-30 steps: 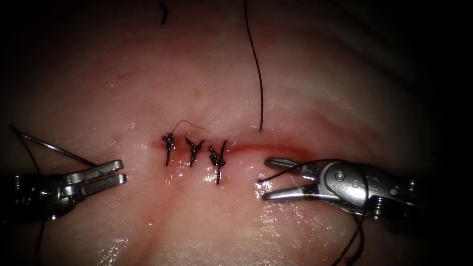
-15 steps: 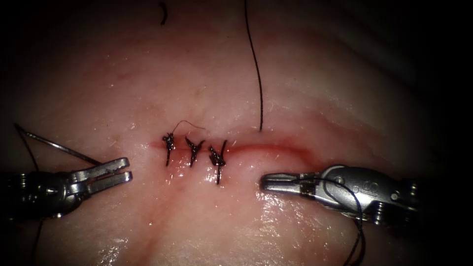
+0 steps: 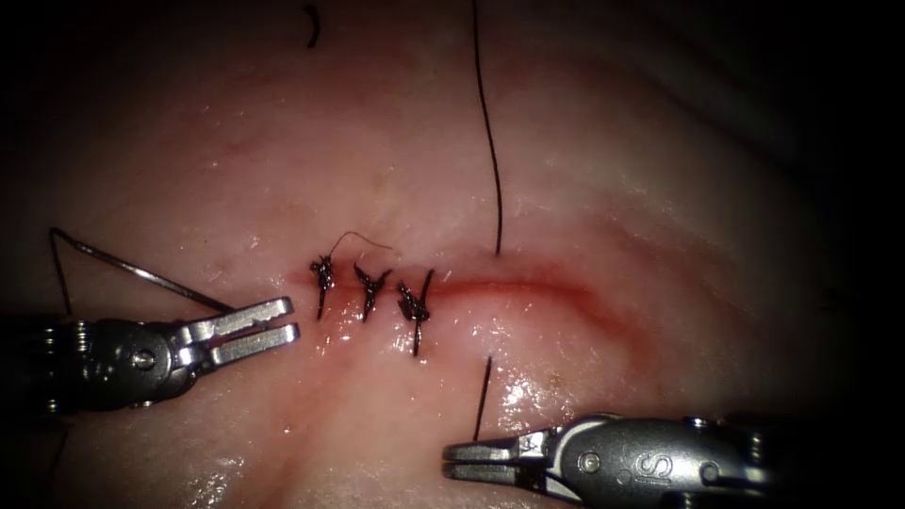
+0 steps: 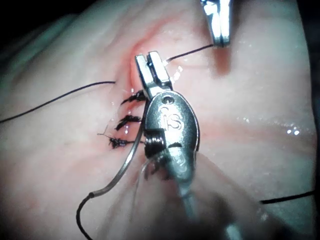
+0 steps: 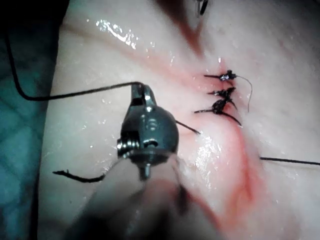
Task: Wound Closure
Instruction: Pull the suture through the tissue with the right gripper
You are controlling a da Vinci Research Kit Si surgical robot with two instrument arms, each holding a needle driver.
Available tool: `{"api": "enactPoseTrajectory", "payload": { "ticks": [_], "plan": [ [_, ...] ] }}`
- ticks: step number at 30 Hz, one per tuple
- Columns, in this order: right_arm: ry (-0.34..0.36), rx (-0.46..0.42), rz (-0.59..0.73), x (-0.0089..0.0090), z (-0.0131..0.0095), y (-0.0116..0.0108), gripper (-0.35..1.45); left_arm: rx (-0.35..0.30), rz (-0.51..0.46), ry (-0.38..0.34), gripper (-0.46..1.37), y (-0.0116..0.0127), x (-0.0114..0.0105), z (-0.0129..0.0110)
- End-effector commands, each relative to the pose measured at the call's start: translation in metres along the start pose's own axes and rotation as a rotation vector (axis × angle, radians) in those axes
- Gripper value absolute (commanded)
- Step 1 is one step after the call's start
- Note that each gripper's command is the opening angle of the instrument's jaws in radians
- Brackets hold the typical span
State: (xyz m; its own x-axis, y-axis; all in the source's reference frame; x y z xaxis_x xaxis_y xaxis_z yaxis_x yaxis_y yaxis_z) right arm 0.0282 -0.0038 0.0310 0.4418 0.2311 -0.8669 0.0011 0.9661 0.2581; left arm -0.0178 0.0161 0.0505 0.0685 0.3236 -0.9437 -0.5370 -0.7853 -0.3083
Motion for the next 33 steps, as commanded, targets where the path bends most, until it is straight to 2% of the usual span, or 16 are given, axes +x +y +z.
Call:
{"api": "enactPoseTrajectory", "payload": {
  "ticks": [1, 10, 19, 27, 33],
  "plan": [
    [-0.002, -0.002, -0.003, 0.0002, 0.0002, -0.0004, -0.35, -0.009, -0.001, 0.000, -0.35, 0.0000, 0.0000, 0.0000],
    [0.025, 0.069, -0.034, 0.0023, 0.0016, -0.0054, -0.35, -0.012, 0.009, -0.004, -0.35, 0.0002, -0.0002, -0.0002],
    [0.061, 0.110, 0.004, 0.0048, 0.0027, -0.0108, -0.35, -0.012, 0.012, -0.004, -0.35, 0.0004, -0.0005, -0.0005],
    [0.061, 0.173, 0.011, 0.0066, 0.0054, -0.0164, -0.35, -0.012, 0.014, -0.003, -0.35, 0.0005, -0.0006, -0.0006],
    [0.073, 0.197, 0.007, 0.0077, 0.0064, -0.0182, -0.35, -0.014, 0.014, -0.003, -0.35, 0.0005, -0.0006, -0.0008]
  ]
}}
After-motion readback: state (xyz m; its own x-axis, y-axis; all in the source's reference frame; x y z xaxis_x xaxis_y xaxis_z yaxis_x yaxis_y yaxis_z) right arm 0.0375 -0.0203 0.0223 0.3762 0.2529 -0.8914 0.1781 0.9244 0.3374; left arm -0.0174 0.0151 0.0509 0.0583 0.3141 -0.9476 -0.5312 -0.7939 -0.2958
